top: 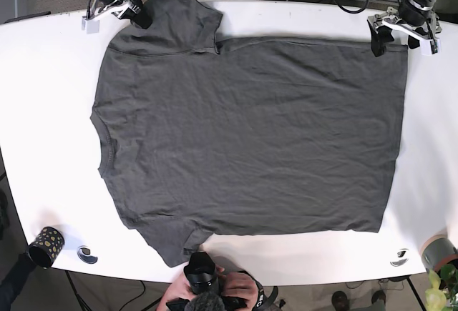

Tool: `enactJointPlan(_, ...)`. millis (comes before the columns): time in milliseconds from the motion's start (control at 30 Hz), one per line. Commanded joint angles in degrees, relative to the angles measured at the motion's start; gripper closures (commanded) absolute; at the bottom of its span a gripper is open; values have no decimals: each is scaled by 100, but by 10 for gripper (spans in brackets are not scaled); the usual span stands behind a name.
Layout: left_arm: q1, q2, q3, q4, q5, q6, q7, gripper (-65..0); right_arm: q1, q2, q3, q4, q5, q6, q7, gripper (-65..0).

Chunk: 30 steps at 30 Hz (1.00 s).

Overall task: Fold the T-shirt properly
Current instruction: 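Lower both grippers onto the shirt's shoulder corners and close them, then lift the grasped shoulder corners and pull them toward the robot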

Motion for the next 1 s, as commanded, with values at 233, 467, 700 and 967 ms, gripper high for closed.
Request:
enactJointPlan(233,-265,-202,-16,-522,-55,-140,-106,-628,-33,58,25,102,114,65,45,0)
enactJointPlan(467,-397,-264,-16,-716,-63,-149,-106,-615,2,67,33,85,105,65,45,0)
enactJointPlan(700,-423,-264,-7,-716,-55,-149,-106,-293,28,67,33,85,105,65,45,0)
enactJointPlan(967,-432,-264,230,-698,183,-149,-106,-71,28,67,33,85,79,65,45,0)
